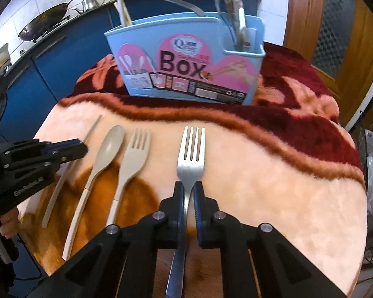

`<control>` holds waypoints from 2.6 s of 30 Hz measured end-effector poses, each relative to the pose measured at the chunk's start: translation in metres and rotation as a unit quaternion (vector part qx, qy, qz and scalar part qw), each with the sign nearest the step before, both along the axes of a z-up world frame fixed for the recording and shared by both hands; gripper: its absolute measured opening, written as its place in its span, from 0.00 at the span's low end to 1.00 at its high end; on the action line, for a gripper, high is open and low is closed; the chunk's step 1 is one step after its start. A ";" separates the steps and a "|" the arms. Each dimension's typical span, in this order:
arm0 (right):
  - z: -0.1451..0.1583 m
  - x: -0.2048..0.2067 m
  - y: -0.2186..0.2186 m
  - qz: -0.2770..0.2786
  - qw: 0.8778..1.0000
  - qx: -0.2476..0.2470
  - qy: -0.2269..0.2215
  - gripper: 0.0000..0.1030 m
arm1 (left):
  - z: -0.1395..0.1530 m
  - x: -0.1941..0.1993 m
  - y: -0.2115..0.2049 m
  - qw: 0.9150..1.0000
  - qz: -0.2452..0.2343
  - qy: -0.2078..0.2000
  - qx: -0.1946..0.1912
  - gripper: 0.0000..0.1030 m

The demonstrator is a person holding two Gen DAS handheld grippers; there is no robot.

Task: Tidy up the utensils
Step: 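Grasp a white chopstick with the left tool while the right tool grasps a silver fork, then carry the chopstick and fork to the blue caddy and release both into it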

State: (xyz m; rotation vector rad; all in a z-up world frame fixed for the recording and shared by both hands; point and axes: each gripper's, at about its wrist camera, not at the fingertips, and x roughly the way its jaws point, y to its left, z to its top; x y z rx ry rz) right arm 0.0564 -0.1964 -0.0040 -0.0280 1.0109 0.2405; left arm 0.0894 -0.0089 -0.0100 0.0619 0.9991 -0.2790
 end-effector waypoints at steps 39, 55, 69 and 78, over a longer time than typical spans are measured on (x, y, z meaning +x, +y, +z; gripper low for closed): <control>0.036 -0.029 -0.038 -0.016 0.979 0.153 -0.134 0.09 | 0.056 -0.018 0.023 0.986 0.024 -0.095 -0.138 0.04; 0.090 -0.007 -0.050 -0.055 0.952 0.152 -0.261 0.08 | 0.136 0.004 0.010 0.952 0.043 -0.267 -0.140 0.04; 0.134 0.026 -0.055 -0.082 0.930 0.121 -0.337 0.08 | 0.165 0.045 -0.003 0.926 0.075 -0.351 -0.122 0.04; 0.115 0.061 -0.050 -0.097 0.935 0.094 -0.328 0.08 | 0.120 0.070 -0.012 0.935 0.083 -0.323 -0.117 0.04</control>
